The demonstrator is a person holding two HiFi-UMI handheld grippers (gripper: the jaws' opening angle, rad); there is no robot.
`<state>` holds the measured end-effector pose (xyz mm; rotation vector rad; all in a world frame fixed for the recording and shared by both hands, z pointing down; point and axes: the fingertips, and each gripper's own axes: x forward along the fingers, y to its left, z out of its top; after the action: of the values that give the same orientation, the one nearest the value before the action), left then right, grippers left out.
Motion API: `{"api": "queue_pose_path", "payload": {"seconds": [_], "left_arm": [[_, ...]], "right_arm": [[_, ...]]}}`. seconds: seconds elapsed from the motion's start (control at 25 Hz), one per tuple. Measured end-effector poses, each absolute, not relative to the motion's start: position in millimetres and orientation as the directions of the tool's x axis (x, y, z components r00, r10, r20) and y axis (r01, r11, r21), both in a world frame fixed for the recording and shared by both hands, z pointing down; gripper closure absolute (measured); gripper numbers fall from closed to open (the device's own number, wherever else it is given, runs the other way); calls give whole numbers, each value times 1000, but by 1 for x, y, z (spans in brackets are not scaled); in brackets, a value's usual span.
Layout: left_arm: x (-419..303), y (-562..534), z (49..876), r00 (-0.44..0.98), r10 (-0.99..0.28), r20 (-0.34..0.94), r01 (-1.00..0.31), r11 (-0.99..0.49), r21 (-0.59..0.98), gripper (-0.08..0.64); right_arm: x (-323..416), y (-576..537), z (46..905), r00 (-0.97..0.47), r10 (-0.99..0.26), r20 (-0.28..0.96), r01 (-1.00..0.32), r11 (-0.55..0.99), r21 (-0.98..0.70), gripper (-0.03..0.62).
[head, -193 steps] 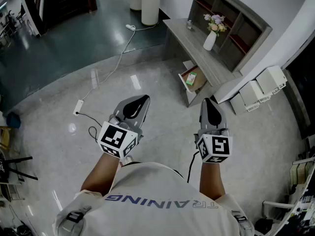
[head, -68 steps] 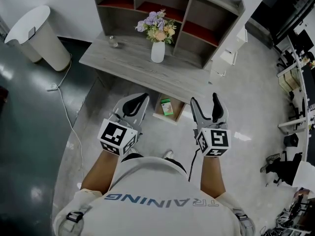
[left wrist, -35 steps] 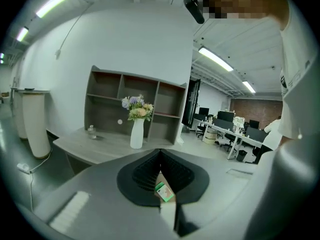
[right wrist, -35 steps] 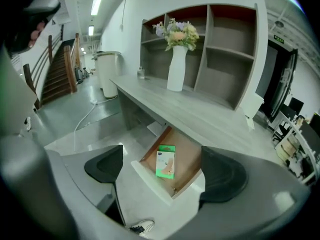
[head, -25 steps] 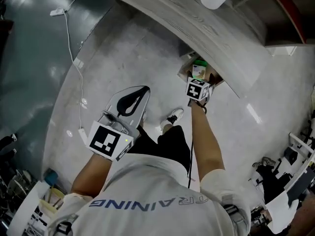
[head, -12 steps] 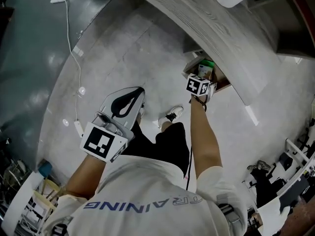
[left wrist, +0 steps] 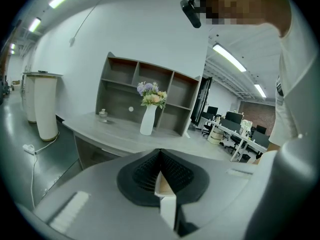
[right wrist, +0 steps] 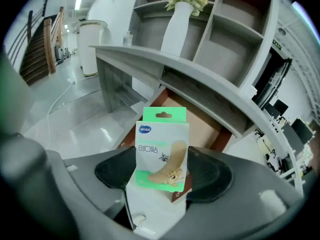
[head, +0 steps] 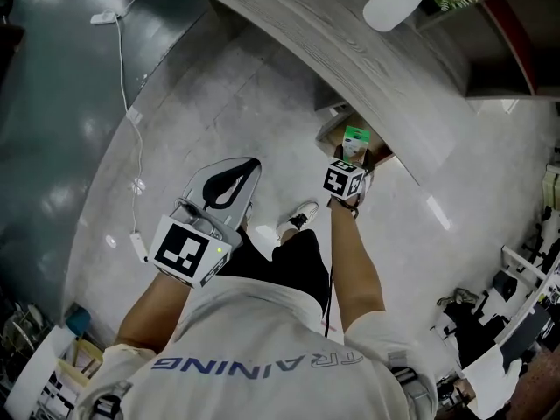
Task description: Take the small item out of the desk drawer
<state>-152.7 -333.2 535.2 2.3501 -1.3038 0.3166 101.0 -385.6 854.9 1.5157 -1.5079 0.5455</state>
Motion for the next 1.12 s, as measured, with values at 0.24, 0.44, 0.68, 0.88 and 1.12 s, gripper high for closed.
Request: {"api": "queue_pose_path", "payload": {"seconds": [0.24, 0.44, 0.68, 0.88, 1.12], "left_arm": [[-141, -335, 477, 572, -760, 309, -820, -520, 240, 561], [-123, -335, 424, 602, -765, 230, -797, -560, 224, 561], [-87, -329, 371, 663, -737, 132, -746, -636, 197, 561], [-57, -323, 332, 713, -700, 47, -698, -702, 141, 561], [-35, -316, 313, 747, -664, 13, -662, -743, 103, 561]], "right_arm": [[86, -354, 761, 62, -637, 769, -969, 145, 198, 259], [85, -338, 647, -14, -744, 668, -982, 136, 131, 258], [101, -331, 516, -46, -878, 476, -986, 117, 120, 258], [115, -320, 419, -42, -954, 296, -983, 94, 161, 258], [129, -304, 340, -37, -986, 160, -990, 58, 128, 258]]}}
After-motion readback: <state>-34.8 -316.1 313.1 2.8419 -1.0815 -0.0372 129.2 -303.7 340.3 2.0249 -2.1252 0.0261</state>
